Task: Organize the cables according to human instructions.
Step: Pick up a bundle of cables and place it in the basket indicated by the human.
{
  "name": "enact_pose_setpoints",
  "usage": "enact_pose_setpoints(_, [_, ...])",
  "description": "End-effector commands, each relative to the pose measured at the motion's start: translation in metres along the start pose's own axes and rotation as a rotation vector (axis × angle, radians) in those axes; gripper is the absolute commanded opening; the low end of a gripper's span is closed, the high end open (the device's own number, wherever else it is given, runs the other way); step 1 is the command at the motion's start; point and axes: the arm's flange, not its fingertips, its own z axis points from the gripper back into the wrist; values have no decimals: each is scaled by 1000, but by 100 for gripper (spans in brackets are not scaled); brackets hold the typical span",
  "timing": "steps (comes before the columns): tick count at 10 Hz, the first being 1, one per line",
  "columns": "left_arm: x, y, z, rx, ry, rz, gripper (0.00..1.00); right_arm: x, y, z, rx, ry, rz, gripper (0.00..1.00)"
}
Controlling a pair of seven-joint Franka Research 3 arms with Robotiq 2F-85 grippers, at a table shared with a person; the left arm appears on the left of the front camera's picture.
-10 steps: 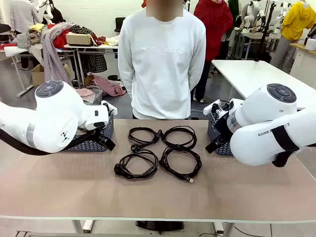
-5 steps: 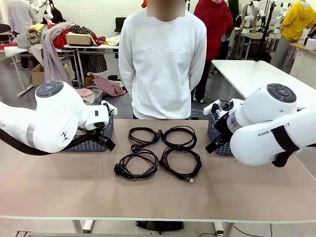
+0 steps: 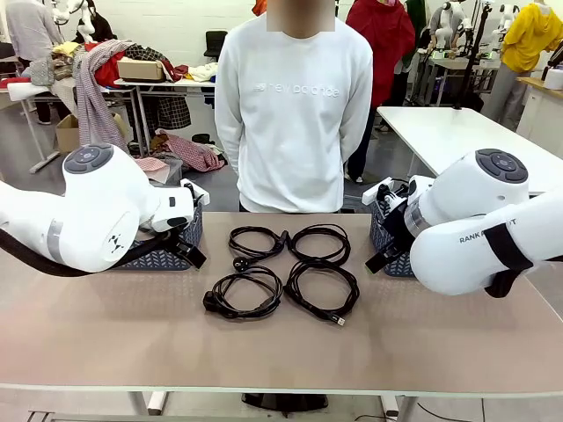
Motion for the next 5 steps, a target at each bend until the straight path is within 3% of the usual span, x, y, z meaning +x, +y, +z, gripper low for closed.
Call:
enact_pose_setpoints(1, [0,1,0,1,0,2,100,0,0,0,0,0,-1,100])
enact_pose_setpoints(5, [0,6,10,-14,-17,-10,100,1,-5,5,47,-13,8,100])
